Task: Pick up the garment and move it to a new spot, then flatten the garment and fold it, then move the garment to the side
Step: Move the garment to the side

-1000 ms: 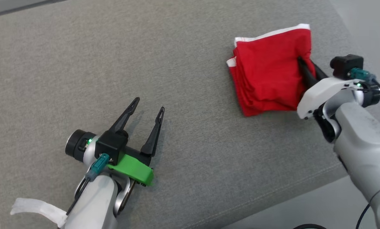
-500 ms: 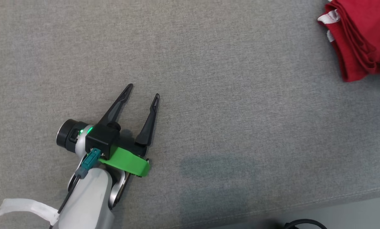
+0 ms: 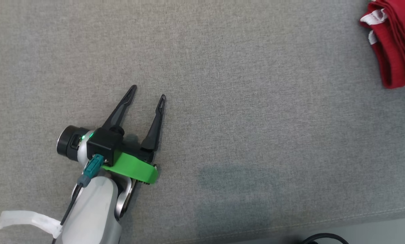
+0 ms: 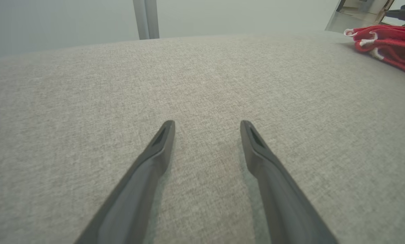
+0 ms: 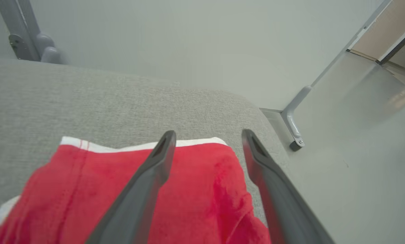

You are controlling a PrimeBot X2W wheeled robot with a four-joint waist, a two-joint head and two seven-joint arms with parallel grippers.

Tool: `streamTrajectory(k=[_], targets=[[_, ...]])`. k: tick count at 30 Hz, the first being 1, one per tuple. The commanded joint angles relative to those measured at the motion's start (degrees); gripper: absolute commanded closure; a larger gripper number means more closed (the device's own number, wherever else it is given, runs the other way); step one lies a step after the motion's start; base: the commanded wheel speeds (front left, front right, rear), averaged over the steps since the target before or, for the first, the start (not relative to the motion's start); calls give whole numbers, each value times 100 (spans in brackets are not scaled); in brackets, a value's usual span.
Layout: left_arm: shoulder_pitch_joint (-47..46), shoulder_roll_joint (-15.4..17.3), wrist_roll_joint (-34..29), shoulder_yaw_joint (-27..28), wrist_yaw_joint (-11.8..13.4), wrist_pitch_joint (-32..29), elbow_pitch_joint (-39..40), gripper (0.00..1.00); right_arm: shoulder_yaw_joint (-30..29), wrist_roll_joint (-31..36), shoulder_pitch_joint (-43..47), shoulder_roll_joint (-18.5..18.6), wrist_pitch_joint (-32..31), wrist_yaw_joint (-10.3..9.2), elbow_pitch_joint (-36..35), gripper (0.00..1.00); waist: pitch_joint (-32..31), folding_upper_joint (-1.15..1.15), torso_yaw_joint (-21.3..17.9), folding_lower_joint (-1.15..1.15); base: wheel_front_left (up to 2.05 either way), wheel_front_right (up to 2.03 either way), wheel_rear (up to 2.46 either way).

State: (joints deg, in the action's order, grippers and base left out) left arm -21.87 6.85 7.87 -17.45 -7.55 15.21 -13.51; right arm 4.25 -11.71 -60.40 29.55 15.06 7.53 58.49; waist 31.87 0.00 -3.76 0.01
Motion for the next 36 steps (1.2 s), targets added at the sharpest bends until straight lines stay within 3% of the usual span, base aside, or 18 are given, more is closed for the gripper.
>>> streamTrajectory(k=[1,5,12,18,26,36], targets=[[118,3,9,48,15,-13,-90,0,-137,191,327,-221,15,-9,-352,0,-304,0,-52,-1,0,0,0],[233,-72,41,178,15,-9,-135,0,-234,389,1037,-824,15,-9,-1202,0,-645,0,-87,-1,0,0,0],[511,-196,80,539,15,-7,-268,0,219,92,2082,-1588,15,-9,-2100,0,-1186,0,-115,-1,0,0,0],[826,-255,30,790,15,-7,-408,0,547,-155,2999,-1897,15,-9,-2487,0,-1660,0,-49,-1,0,0,0],[1285,-327,45,1228,15,-7,-607,0,326,-180,3956,-2359,15,-9,-2743,0,-2203,0,-10,-1,0,0,0],[1638,-380,-42,1529,47,-7,-792,0,331,65,4559,-2591,15,-8,-3142,0,-2714,0,68,-1,0,0,0]])
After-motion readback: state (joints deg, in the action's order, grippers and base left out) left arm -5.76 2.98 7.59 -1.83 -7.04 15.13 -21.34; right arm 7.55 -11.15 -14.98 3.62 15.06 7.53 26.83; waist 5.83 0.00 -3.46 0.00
